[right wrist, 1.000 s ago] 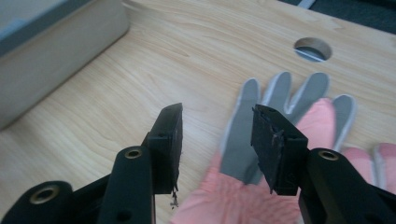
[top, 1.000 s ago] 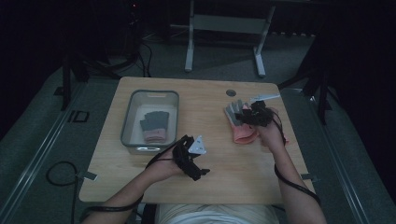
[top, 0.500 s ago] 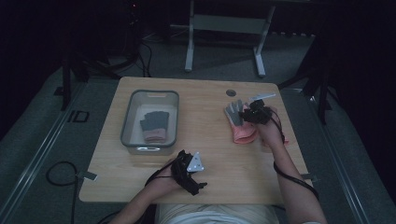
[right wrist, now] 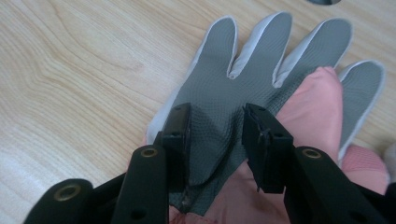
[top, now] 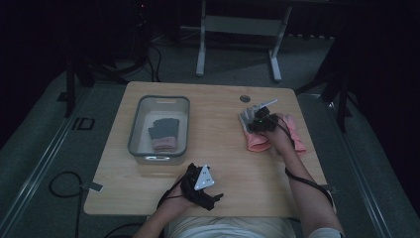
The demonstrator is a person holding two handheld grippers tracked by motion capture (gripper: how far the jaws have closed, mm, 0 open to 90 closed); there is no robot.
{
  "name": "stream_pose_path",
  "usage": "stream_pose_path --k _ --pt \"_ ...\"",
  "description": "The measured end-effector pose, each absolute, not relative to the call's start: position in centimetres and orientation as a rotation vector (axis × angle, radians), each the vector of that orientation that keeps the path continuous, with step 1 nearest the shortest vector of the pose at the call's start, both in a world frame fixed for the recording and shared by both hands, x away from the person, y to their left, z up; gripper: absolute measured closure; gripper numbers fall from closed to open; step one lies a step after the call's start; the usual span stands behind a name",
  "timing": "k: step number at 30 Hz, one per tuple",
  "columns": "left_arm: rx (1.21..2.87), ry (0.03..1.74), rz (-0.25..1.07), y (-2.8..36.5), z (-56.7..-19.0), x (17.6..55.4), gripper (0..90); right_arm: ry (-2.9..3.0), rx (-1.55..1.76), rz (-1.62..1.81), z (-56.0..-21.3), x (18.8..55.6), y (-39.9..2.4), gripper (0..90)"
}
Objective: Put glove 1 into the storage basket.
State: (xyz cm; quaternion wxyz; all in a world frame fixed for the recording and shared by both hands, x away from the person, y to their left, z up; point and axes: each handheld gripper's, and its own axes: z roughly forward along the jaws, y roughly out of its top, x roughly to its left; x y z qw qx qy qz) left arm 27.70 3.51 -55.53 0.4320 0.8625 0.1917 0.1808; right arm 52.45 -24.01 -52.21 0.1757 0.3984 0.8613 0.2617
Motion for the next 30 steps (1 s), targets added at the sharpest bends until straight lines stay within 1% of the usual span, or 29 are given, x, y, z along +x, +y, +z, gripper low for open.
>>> stream_pose_path --k 2,4,5,6,7,13,18,21,24,30 --pt "2.135 0.477 0.440 3.8 -55.6 27.8 1.4 2.442 1.123 0.737 -52.4 52.5 -23.9 63.3" --pt "2.120 0.493 0.431 4.0 -55.6 27.9 1.4 2.451 1.107 0.730 -52.7 52.5 -23.8 67.9" --pt "2.120 0.493 0.431 4.0 -55.6 27.9 1.4 2.451 1.107 0.730 -52.7 52.5 -23.8 67.9" --pt "2.106 0.501 0.436 4.1 -55.6 28.0 1.4 2.457 1.110 0.728 -52.9 52.5 -23.7 70.0" --pt "2.102 0.504 0.432 4.2 -55.6 28.0 1.4 2.455 1.132 0.730 -53.0 52.5 -23.6 75.5" --pt "2.073 0.505 0.440 4.2 -55.5 28.0 1.4 2.400 1.223 0.777 -53.0 52.1 -23.7 86.5" --pt "2.082 0.503 0.473 4.1 -55.6 28.0 1.4 2.336 1.299 0.930 -51.3 50.6 -24.2 88.5" --pt "2.079 0.512 0.459 4.2 -55.5 28.1 1.4 2.284 1.329 1.016 -49.9 49.2 -24.4 88.9" --pt "2.075 0.512 0.460 4.2 -55.5 28.0 1.5 2.234 1.347 1.088 -48.3 47.3 -24.3 89.1" --pt "2.073 0.505 0.461 4.1 -55.6 27.9 1.4 2.122 1.373 1.107 -45.7 43.0 -23.4 89.1"
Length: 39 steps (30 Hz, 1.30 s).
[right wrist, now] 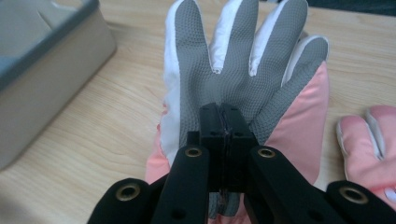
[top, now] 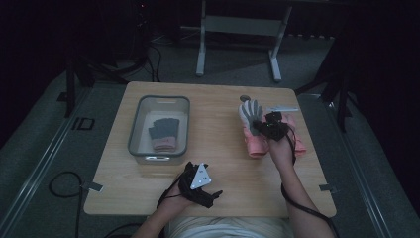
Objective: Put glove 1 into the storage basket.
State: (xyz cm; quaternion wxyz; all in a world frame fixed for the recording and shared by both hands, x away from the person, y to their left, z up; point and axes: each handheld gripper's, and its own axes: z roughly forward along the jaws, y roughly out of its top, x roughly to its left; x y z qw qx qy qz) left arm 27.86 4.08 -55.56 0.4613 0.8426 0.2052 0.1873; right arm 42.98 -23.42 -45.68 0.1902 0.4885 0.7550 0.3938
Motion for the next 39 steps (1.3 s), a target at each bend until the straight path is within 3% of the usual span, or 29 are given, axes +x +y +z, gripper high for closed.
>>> stream_pose_path --k 6,10,26,39 --pt "2.068 0.503 0.469 4.0 -55.5 27.9 1.4 2.103 1.387 1.097 -45.3 40.3 -22.2 89.1" --pt "2.069 0.499 0.471 4.0 -55.7 27.9 1.4 2.115 1.418 1.102 -47.0 39.0 -20.6 89.1" --pt "2.076 0.494 0.458 4.1 -56.1 27.9 1.4 2.199 1.481 0.955 -53.4 40.7 -16.6 88.0" --pt "2.080 0.484 0.438 3.9 -56.1 27.9 1.4 2.188 1.470 0.962 -53.9 40.9 -16.5 80.5"
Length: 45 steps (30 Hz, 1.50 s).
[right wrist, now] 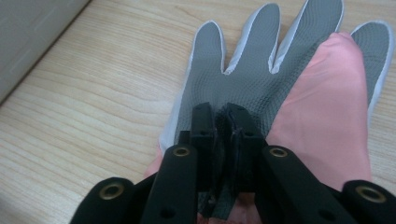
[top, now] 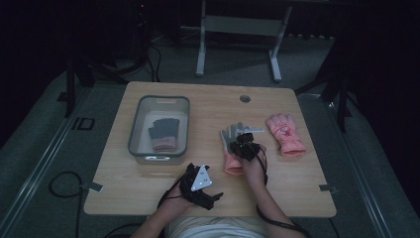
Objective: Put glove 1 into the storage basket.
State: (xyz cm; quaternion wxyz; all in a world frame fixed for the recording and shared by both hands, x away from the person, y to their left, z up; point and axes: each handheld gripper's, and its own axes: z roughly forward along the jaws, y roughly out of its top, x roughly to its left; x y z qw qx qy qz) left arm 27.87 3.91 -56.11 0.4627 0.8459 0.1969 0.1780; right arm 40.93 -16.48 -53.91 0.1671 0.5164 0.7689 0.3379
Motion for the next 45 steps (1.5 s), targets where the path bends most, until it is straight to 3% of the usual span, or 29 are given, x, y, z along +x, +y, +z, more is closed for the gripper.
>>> stream_pose_path --k 15,19,34,45 --pt "2.082 0.481 0.425 3.9 -56.3 28.0 1.4 2.120 1.348 1.062 -48.6 40.2 -20.2 74.7" --pt "2.071 0.486 0.421 4.0 -56.2 28.1 1.4 2.048 1.319 1.062 -46.8 40.4 -23.9 71.6" --pt "2.064 0.493 0.420 4.2 -56.2 28.2 1.4 2.025 1.342 0.898 -47.3 42.9 -34.2 65.8" --pt "2.071 0.487 0.422 4.3 -56.2 28.2 1.4 2.037 1.399 0.861 -48.0 46.0 -36.1 61.5"
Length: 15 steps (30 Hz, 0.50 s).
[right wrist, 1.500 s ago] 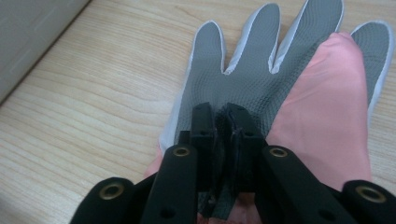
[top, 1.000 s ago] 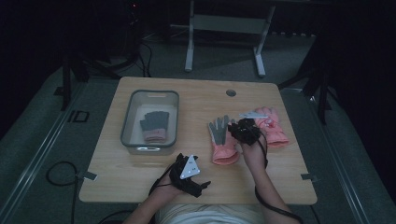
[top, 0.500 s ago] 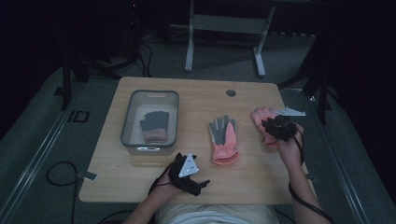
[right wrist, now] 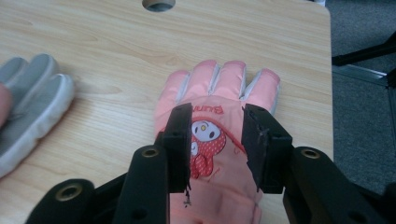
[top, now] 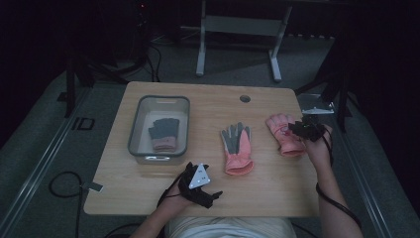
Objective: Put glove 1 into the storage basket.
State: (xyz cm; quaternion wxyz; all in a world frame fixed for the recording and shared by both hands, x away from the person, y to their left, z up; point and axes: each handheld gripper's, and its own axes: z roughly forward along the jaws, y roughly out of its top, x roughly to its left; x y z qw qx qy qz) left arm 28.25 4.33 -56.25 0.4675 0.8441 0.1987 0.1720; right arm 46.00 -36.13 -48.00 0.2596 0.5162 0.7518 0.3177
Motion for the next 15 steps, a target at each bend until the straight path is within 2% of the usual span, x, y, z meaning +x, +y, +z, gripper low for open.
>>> stream_pose_path --k 7,11,15 --pt "2.070 0.480 0.419 4.3 -56.3 28.2 1.4 2.103 1.368 0.750 -50.3 48.1 -35.3 56.1" --pt "2.061 0.474 0.418 4.3 -56.2 28.1 1.4 2.138 1.373 0.697 -51.6 48.6 -35.4 50.1" --pt "2.056 0.478 0.424 4.4 -56.2 28.1 1.4 2.169 1.356 0.660 -52.3 48.8 -35.3 51.4"
